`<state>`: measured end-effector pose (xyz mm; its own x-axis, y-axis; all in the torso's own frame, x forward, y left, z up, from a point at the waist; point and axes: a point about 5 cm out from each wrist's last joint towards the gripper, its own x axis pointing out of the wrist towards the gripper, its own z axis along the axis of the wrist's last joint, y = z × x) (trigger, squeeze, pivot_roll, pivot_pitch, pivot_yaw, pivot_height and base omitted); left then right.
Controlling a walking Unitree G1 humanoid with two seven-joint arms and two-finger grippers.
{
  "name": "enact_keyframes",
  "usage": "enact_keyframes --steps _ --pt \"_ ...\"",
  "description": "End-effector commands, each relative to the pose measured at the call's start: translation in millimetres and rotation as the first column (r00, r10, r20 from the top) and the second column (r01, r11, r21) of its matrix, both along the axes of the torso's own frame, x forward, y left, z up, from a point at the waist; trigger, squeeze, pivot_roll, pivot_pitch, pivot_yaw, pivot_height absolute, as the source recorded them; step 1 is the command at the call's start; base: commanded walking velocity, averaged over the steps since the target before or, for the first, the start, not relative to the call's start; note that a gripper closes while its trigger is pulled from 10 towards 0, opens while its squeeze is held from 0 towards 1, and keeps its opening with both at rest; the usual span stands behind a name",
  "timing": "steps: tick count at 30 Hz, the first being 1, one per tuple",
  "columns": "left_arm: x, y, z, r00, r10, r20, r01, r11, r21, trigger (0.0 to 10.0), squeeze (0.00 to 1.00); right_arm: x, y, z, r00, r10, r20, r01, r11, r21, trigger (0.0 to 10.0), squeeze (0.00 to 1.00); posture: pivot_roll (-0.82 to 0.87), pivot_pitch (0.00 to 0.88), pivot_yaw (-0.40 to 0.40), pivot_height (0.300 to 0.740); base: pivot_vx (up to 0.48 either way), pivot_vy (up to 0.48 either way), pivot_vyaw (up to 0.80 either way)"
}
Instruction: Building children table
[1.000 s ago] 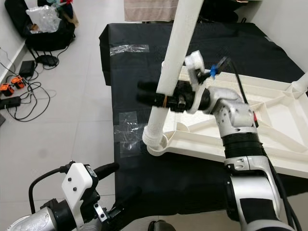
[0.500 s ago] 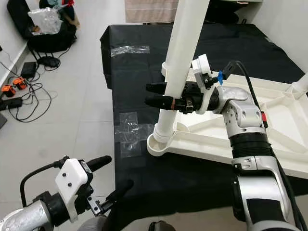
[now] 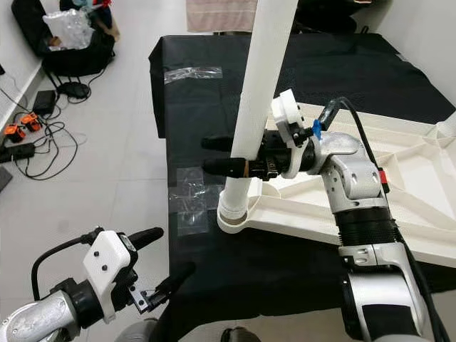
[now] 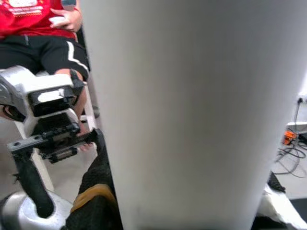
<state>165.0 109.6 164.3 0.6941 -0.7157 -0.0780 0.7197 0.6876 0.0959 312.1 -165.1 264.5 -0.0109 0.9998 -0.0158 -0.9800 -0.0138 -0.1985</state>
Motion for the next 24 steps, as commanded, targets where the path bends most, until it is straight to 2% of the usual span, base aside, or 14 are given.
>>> enact_keyframes --steps 1,14,24 --pt "-1.2 1.2 -4 1.0 -0.005 -0.01 0.006 1.0 0.014 10.0 0.0 -3.6 2.4 -8 0.999 0.029 -0.038 -0.03 0.999 -0.021 10.0 0.0 0.1 0.139 -0.056 0.74 0.0 0.0 0.0" --pt "1.2 -1.8 -3 1.0 -0.02 0.006 0.02 1.0 0.006 10.0 0.0 -14.9 6.1 -10 0.997 0.055 -0.046 -0.056 0.998 -0.018 10.0 0.0 0.08 0.127 -0.041 0.74 0.0 0.0 0.0" --pt "3.4 -1.3 -1 1.0 -0.022 0.012 0.021 1.0 0.003 10.0 0.0 -19.0 10.1 -8 0.995 0.088 -0.045 -0.089 0.996 -0.024 10.0 0.0 0.08 0.153 -0.045 0.74 0.0 0.0 0.0"
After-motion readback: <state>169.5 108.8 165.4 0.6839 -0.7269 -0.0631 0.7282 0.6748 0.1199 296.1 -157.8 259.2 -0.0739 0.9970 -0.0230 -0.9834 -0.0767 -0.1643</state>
